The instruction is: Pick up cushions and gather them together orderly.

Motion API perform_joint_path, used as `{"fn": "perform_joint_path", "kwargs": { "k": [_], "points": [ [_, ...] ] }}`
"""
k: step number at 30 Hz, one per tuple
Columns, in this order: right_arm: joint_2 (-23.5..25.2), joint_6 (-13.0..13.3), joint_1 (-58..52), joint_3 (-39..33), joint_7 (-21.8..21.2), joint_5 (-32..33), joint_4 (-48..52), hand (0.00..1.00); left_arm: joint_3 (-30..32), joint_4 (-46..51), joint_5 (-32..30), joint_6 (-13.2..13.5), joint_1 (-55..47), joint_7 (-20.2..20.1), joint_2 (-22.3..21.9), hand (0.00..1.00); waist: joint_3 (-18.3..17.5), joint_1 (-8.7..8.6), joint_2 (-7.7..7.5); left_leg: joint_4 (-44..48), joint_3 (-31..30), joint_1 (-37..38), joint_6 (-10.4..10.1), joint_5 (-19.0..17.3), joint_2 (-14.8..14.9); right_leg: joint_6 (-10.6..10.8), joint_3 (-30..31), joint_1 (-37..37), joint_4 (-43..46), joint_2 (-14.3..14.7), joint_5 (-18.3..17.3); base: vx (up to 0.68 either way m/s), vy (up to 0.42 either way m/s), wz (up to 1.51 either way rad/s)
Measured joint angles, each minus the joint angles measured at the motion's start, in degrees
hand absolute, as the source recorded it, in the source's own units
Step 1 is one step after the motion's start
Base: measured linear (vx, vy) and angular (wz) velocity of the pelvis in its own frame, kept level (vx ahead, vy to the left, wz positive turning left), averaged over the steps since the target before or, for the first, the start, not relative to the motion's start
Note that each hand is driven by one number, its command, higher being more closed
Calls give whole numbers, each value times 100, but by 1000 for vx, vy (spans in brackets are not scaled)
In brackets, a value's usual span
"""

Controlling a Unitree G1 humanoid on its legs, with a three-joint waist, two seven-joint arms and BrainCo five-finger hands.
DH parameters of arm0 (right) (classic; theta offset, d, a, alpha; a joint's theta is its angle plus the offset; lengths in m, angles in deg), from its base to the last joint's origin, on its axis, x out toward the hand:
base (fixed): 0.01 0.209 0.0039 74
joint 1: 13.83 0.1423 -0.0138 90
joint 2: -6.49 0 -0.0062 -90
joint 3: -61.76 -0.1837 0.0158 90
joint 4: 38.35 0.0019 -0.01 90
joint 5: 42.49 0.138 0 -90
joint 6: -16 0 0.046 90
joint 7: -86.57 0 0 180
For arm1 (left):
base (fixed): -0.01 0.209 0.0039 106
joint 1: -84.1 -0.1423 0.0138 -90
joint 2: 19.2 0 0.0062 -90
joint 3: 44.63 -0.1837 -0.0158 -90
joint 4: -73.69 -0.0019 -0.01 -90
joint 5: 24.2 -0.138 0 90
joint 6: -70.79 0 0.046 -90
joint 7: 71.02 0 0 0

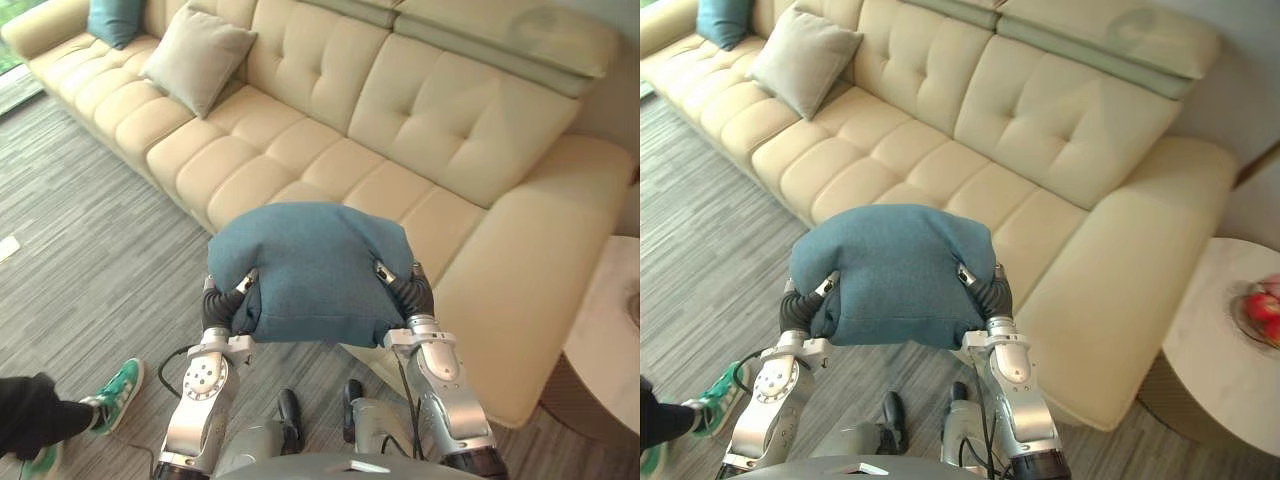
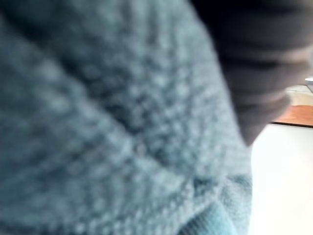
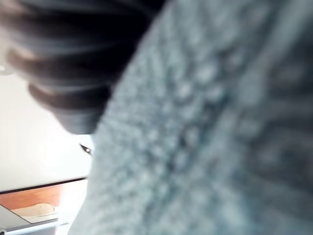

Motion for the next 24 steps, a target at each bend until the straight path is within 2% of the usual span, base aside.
{"fn": "perform_joint_path", "kwargs": {
  "k": [2, 3, 5, 6, 7, 9, 10, 12, 14, 17, 18, 20, 22, 24],
  "points": [
    [0, 9, -10, -10, 22, 1, 133, 100, -4, -1, 42, 0, 1, -13, -40, 100, 16, -6, -27, -188, 7, 25, -32, -260, 164, 15, 120, 131, -141, -34, 8, 133, 82, -25],
    [0, 21, -24, -10, 54, 0, 210, 100, -4, 0, 46, 1, 1, -31, -79, 100, 32, 17, -72, -529, -29, 30, -66, -284, 185, 66, 284, 163, -187, -117, 17, 103, 155, -50],
    [1, 68, -44, -11, 75, 0, 209, 100, -5, -1, 48, 2, -9, -43, -120, 100, 34, 113, -57, -1347, -197, 123, -234, -123, 170, 222, 569, 163, -218, -214, 15, 112, 231, -71],
    [-3, 69, -114, -10, 75, 1, 209, 100, -8, 1, 49, 7, -45, -46, -157, 100, -7, 163, 61, -2060, -523, 307, -299, 162, 167, 371, 740, 158, -209, -175, -57, 143, 338, -86],
    [9, 73, -205, -6, 77, 1, 175, 100, -15, -16, 47, 8, -82, -50, -176, 100, -33, 201, 145, -2321, -749, 435, -385, 935, 125, 537, 948, 155, -201, -132, -118, 136, 339, -85],
    [163, 75, -367, 8, 79, 3, 168, 100, -11, 20, 44, 12, -72, -49, -127, 100, -37, 191, -74, -2165, -545, 480, -391, 734, -107, 610, 1053, 201, -393, -384, -20, 143, 300, -44],
    [199, 74, -366, 17, 81, 3, 167, 100, -8, 24, 44, 14, -49, -41, -127, 100, -28, 193, -160, -1909, -461, 386, -371, 681, -147, 725, 1110, 194, -466, -488, 48, 151, 252, -36],
    [209, 73, -363, 57, 81, 3, 166, 100, -6, 27, 47, 13, -104, 12, -126, 100, -35, 330, -187, -1395, -502, 279, -149, 369, -162, 883, 1216, 200, -597, -575, 206, 114, 186, -70],
    [222, 73, -368, 62, 81, 4, 167, 100, -7, 115, 48, 13, -122, 14, -126, 100, -35, 361, -187, -1155, -512, 282, -115, 74, -160, 946, 1348, 234, -690, -591, 255, 85, 182, -63],
    [269, 75, -367, 57, 80, 4, 162, 100, -9, 232, 47, 31, -119, 13, -92, 100, -12, 363, -244, -872, -465, 309, -94, -339, -169, 924, 1773, 59, -567, -583, 237, 6, 138, -67],
    [301, 122, -329, 58, 75, 5, 78, 100, -5, 231, 47, 34, -108, 13, -73, 100, 3, 365, -277, -826, -353, 320, -33, -489, -214, 875, 2004, -207, -282, -583, 199, -36, 157, -93],
    [297, 164, -76, 56, 71, 7, -338, 100, 9, 205, 47, 35, -98, 23, -15, 100, 11, 323, -332, -830, -156, 344, 30, -630, -285, 858, 2101, -776, 425, -573, 219, -59, 196, -109],
    [271, 161, 129, 52, 70, 7, -827, 100, 23, 158, 47, 33, -99, 45, 42, 100, 32, 260, -381, -900, 241, 535, 72, -633, -264, 788, 1822, -1073, 730, -632, 375, -27, 169, -107],
    [284, 137, 232, 69, 29, 25, -1354, 100, 63, 70, 40, 30, -96, 48, 107, 100, 39, 215, -377, -1000, 300, 740, 109, -606, -261, 715, 1231, -1094, 533, -647, 588, 36, 109, -95]
  ]
}}
